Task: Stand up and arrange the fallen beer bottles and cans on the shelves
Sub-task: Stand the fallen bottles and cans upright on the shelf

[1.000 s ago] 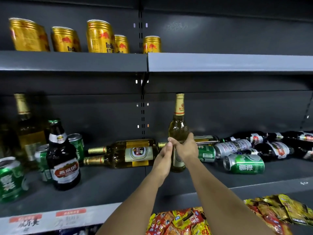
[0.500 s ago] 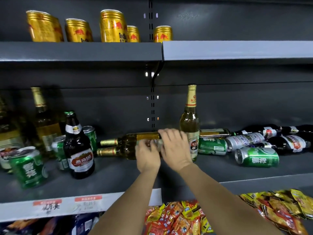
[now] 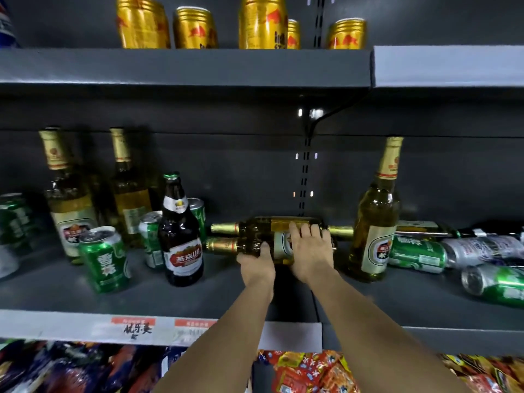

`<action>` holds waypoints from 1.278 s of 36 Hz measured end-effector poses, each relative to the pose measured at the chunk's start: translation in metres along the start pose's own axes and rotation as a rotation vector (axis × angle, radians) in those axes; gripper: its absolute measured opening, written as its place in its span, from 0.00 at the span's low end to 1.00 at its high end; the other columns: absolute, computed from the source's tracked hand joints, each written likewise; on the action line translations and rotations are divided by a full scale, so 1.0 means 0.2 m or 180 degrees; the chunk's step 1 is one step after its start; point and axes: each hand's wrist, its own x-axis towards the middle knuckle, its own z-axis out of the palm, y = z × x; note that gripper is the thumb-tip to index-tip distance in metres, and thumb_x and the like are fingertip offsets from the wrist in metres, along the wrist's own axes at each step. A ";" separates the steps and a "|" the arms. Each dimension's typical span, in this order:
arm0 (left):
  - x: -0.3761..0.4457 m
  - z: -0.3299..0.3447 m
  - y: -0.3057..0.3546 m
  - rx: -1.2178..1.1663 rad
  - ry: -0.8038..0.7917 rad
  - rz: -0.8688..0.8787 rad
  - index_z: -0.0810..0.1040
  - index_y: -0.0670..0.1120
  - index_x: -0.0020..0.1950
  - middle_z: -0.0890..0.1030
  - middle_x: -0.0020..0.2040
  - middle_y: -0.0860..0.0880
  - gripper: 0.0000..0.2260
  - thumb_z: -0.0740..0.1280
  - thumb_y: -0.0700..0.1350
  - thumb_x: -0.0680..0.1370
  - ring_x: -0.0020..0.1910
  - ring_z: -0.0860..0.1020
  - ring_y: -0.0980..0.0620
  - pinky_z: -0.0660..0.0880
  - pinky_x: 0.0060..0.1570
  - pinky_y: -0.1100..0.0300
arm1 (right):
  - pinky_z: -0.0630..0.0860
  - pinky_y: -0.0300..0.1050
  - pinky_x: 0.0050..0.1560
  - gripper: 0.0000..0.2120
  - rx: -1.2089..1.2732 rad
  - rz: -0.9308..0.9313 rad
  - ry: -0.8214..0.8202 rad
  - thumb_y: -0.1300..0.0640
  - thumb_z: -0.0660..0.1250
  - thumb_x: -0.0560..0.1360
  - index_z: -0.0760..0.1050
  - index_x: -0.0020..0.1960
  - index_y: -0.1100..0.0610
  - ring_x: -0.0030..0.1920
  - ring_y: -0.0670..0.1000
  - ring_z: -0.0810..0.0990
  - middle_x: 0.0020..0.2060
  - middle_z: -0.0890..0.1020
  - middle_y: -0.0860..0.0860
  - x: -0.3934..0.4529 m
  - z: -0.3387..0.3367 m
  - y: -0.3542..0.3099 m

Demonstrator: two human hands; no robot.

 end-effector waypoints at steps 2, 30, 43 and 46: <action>0.02 0.00 0.01 0.0005 -0.0015 0.0022 0.66 0.39 0.67 0.77 0.59 0.42 0.24 0.66 0.52 0.79 0.59 0.76 0.41 0.73 0.63 0.49 | 0.58 0.54 0.71 0.41 -0.0201 -0.0060 0.0066 0.46 0.69 0.72 0.53 0.77 0.56 0.69 0.58 0.62 0.68 0.64 0.57 0.00 -0.01 0.00; 0.06 -0.04 0.26 0.0519 -0.0242 0.1291 0.75 0.52 0.55 0.80 0.43 0.55 0.20 0.76 0.56 0.69 0.44 0.79 0.54 0.78 0.46 0.56 | 0.75 0.55 0.61 0.19 0.4339 0.1038 -0.0397 0.48 0.71 0.72 0.70 0.60 0.43 0.56 0.51 0.77 0.53 0.79 0.47 0.06 -0.11 -0.16; 0.17 -0.13 0.30 0.1012 0.0062 0.1817 0.72 0.55 0.65 0.81 0.52 0.55 0.27 0.78 0.53 0.68 0.52 0.78 0.53 0.75 0.51 0.57 | 0.78 0.53 0.56 0.13 0.4129 0.0724 -0.0100 0.50 0.67 0.77 0.73 0.60 0.51 0.53 0.53 0.79 0.52 0.81 0.50 0.16 -0.08 -0.32; 0.21 -0.15 0.31 0.0924 0.0207 0.1758 0.73 0.53 0.64 0.81 0.52 0.53 0.27 0.78 0.52 0.68 0.52 0.79 0.51 0.76 0.51 0.56 | 0.76 0.48 0.55 0.17 0.3983 0.0560 -0.0207 0.51 0.67 0.77 0.70 0.63 0.53 0.55 0.53 0.79 0.54 0.80 0.51 0.19 -0.09 -0.35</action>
